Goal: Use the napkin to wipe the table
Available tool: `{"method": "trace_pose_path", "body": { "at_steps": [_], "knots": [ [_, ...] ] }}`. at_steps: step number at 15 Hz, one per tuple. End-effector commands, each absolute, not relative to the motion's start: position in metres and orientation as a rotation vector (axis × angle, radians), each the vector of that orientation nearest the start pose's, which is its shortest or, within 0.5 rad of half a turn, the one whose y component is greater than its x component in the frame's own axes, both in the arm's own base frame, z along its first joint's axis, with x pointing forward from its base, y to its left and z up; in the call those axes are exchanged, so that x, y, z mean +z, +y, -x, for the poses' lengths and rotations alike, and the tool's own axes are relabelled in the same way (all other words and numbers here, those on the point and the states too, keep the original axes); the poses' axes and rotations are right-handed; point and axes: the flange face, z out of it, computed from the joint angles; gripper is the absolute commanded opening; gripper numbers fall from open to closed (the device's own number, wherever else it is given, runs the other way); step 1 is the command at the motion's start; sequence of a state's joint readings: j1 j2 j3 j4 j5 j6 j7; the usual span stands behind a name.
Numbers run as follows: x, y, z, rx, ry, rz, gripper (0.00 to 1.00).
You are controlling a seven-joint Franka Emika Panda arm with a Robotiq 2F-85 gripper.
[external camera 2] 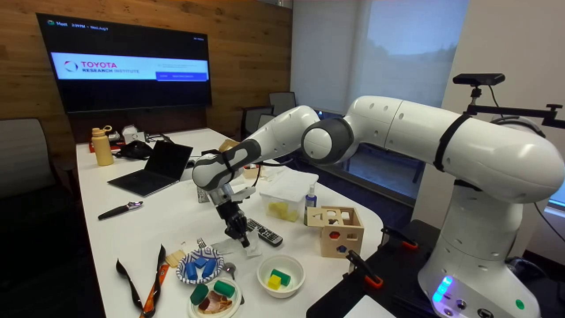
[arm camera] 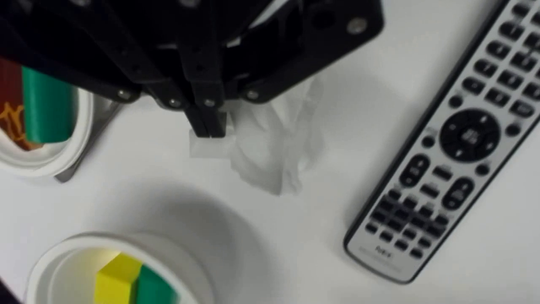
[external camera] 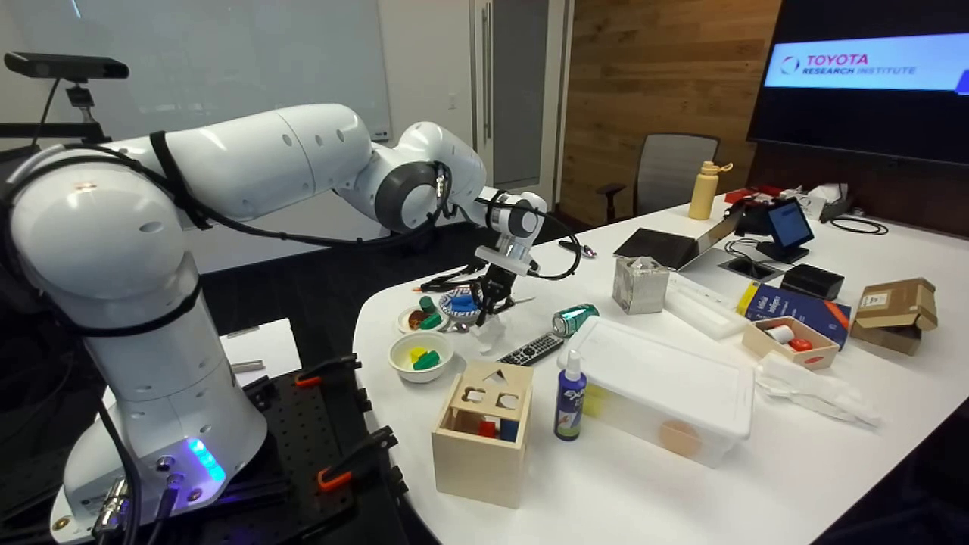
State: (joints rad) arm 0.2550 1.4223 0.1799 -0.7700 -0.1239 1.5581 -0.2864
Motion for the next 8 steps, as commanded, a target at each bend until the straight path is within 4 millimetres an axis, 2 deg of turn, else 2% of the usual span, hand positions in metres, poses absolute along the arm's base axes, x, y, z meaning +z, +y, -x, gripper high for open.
{"method": "trace_pose_path", "body": {
  "at_steps": [1,5,8],
  "knots": [
    [0.001,0.224,-0.630,1.155,-0.854,2.665,0.00],
    [-0.018,0.210,-0.615,1.299,-0.757,2.653,0.00],
    [-0.026,0.204,-0.622,1.260,-0.737,2.731,0.00]
  ]
}}
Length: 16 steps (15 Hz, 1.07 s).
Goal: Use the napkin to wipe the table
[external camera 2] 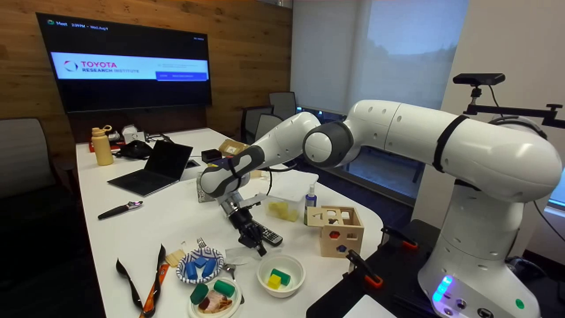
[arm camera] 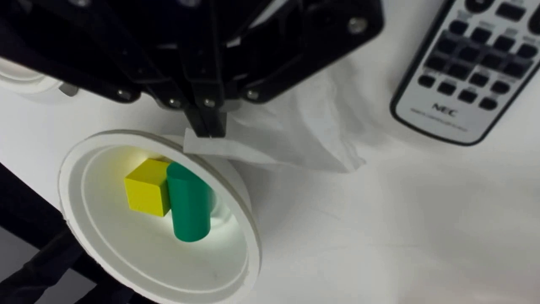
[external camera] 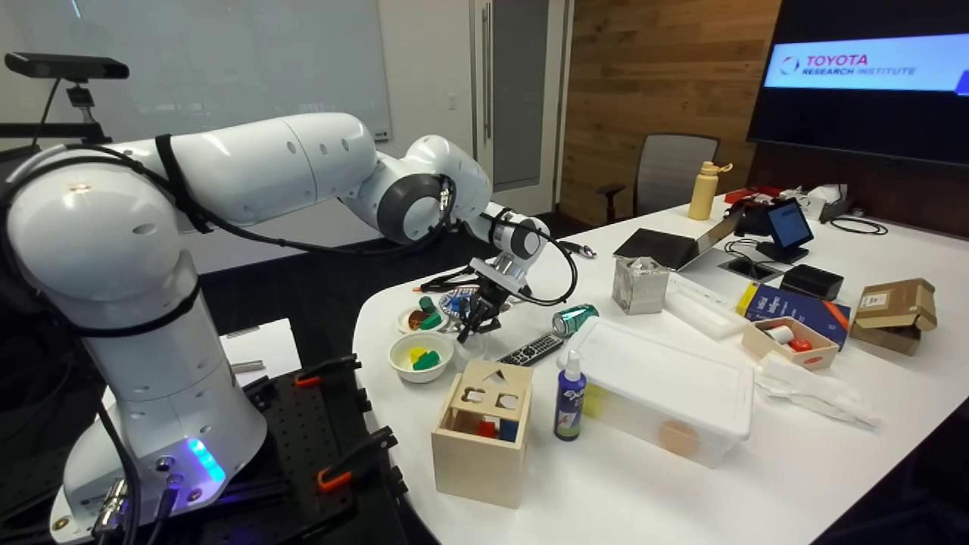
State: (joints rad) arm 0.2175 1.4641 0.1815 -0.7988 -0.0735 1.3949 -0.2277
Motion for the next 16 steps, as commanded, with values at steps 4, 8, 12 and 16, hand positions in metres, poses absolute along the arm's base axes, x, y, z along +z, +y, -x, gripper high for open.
{"method": "trace_pose_path", "body": {
  "at_steps": [4,8,12,16],
  "knots": [
    [-0.024,0.205,-0.643,1.098,-0.821,2.881,0.00],
    [-0.017,0.211,-0.664,0.908,-0.899,2.998,0.00],
    [-0.009,0.211,-0.683,0.727,-0.949,3.107,0.00],
    [0.000,0.205,-0.701,0.572,-0.982,3.169,0.00]
  ]
}}
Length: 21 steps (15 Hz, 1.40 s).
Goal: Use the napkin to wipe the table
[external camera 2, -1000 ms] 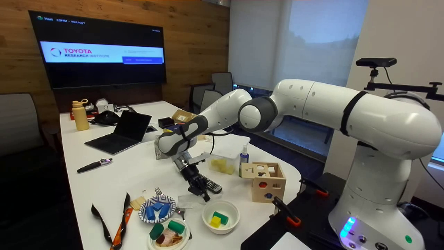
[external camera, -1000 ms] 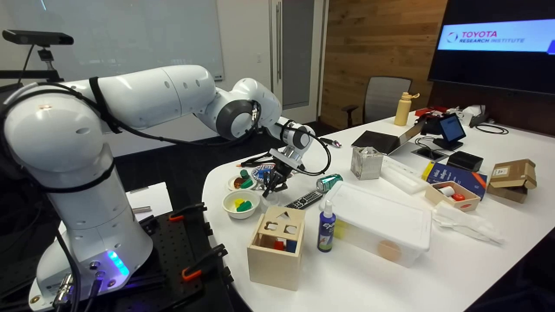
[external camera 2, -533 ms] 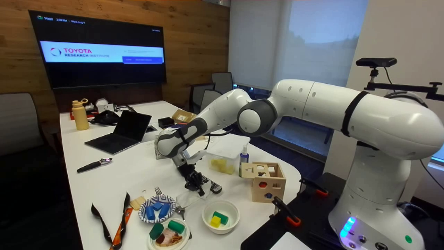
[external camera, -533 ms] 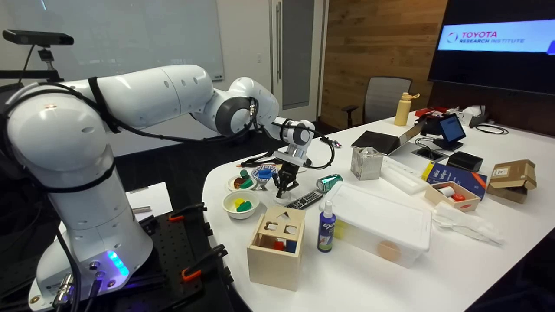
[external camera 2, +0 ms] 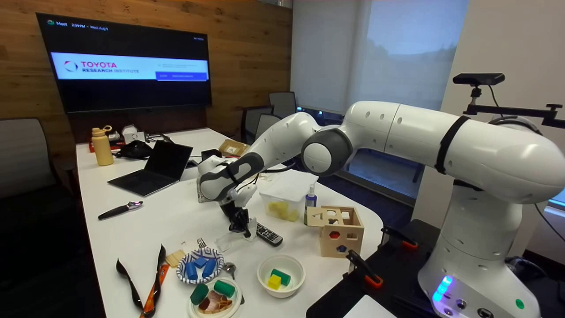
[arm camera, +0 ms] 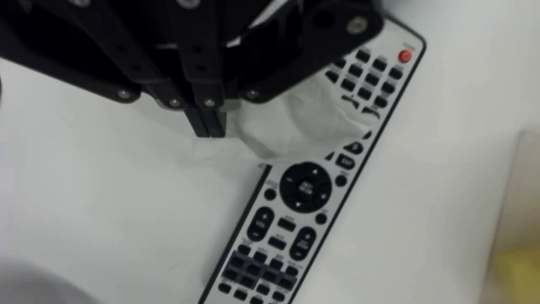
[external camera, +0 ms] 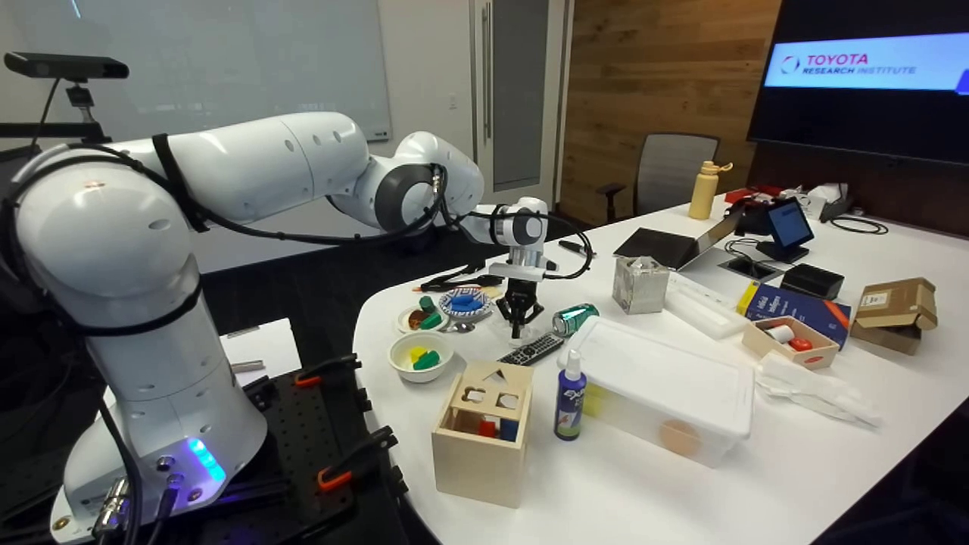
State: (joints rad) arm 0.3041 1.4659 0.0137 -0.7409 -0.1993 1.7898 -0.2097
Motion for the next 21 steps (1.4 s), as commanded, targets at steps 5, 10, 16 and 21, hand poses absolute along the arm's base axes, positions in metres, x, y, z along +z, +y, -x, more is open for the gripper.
{"method": "trace_pose_path", "body": {
  "at_steps": [5,10,16,21],
  "knots": [
    [-0.001,0.209,-0.708,0.445,-1.034,3.118,0.00],
    [-0.003,0.208,-0.697,0.587,-1.058,2.992,0.00],
    [-0.015,0.210,-0.668,0.848,-0.971,2.848,0.00],
    [-0.026,0.204,-0.652,0.979,-0.840,2.819,0.00]
  ]
}}
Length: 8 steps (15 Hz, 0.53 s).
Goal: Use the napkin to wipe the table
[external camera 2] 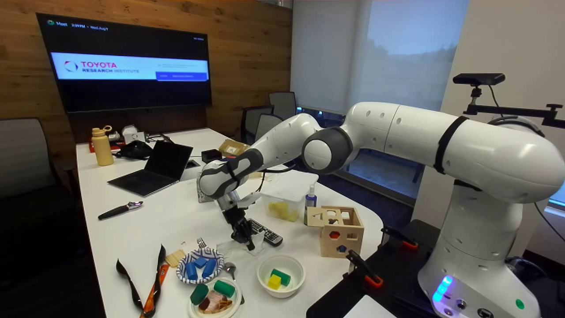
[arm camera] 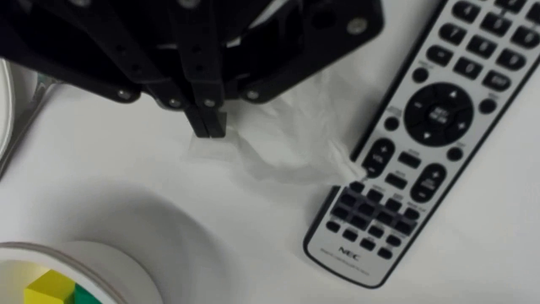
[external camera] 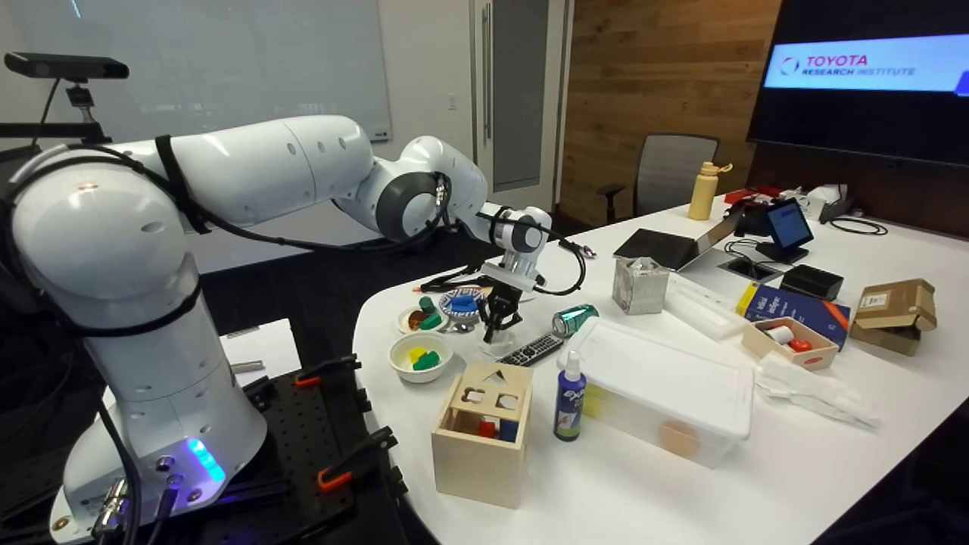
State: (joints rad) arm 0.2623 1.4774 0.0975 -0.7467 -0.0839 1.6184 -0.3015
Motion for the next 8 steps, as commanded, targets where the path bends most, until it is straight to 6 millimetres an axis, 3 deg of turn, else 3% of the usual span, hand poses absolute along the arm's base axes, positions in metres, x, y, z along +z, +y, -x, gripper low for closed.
{"method": "trace_pose_path", "body": {
  "at_steps": [1,8],
  "knots": [
    [-0.028,0.200,-0.653,0.989,-0.816,2.841,0.00],
    [-0.009,0.185,-0.680,0.880,-0.955,2.962,0.00]
  ]
}}
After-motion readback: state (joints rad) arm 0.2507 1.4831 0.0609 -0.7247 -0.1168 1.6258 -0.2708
